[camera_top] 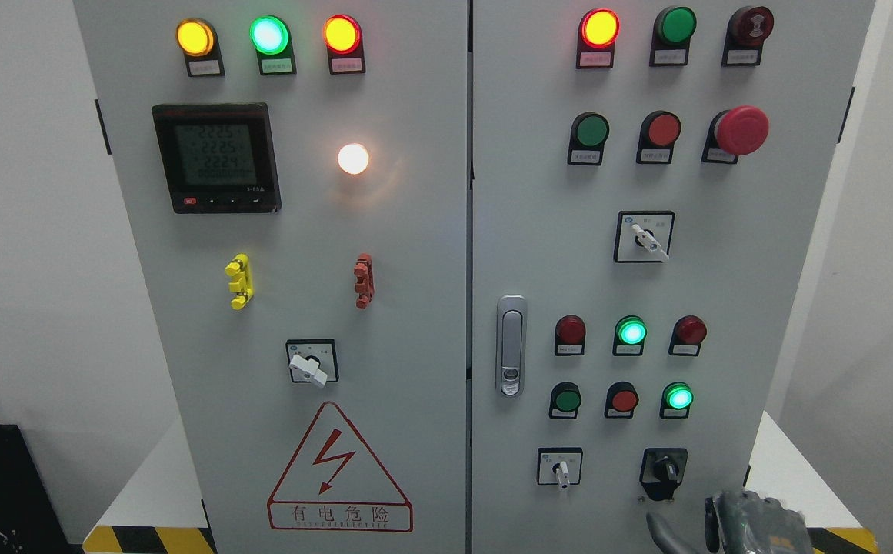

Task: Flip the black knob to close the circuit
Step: 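Raise the right hand up to the black rotary knob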

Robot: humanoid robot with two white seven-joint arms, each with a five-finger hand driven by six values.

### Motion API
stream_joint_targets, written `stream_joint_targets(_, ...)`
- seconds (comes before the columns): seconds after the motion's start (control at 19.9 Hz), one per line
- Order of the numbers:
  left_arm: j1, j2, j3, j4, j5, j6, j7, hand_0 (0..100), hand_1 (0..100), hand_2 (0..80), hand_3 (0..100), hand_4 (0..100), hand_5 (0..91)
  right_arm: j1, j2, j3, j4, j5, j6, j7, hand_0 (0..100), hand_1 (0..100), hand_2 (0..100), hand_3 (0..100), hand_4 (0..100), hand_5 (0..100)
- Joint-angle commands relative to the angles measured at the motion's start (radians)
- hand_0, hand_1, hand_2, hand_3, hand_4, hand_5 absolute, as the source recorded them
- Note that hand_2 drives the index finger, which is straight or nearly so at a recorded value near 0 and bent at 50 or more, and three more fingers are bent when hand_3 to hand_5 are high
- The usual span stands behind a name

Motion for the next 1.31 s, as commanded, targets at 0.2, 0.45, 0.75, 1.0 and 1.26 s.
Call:
stream_joint_targets(0.2,0.034,0.001,0.011,-0.034,0.008,0.0,0.0,0,0,0.0,5,3,0.0,-0.027,-0.006,0.002,0.028,0.0,0.011,0.001,0,0,88,100,73,81)
stream_joint_targets(0.45,0.034,0.0,0.011,-0.034,0.008,0.0,0.0,0,0,0.0,5,3,0.0,-0.029,-0.006,0.008,0.033,0.002,0.037,-0.001,0,0,88,100,78,81)
stream_joint_targets(0.75,0.034,0.0,0.011,-0.034,0.008,0.0,0.0,0,0,0.0,5,3,0.0,-0.035,-0.006,0.013,0.033,0.003,0.071,-0.003,0,2,89,100,78,83)
stream_joint_targets(1.0,0.034,0.001,0.011,-0.034,0.008,0.0,0.0,0,0,0.0,5,3,0.0,-0.041,-0.006,0.03,0.033,0.005,0.091,-0.004,0,4,89,100,79,84)
stream_joint_targets(1.26,0.034,0.001,0.011,-0.034,0.008,0.0,0.0,0,0,0.0,5,3,0.0,-0.041,-0.006,0.044,0.033,0.005,0.109,-0.006,0,4,89,100,79,84)
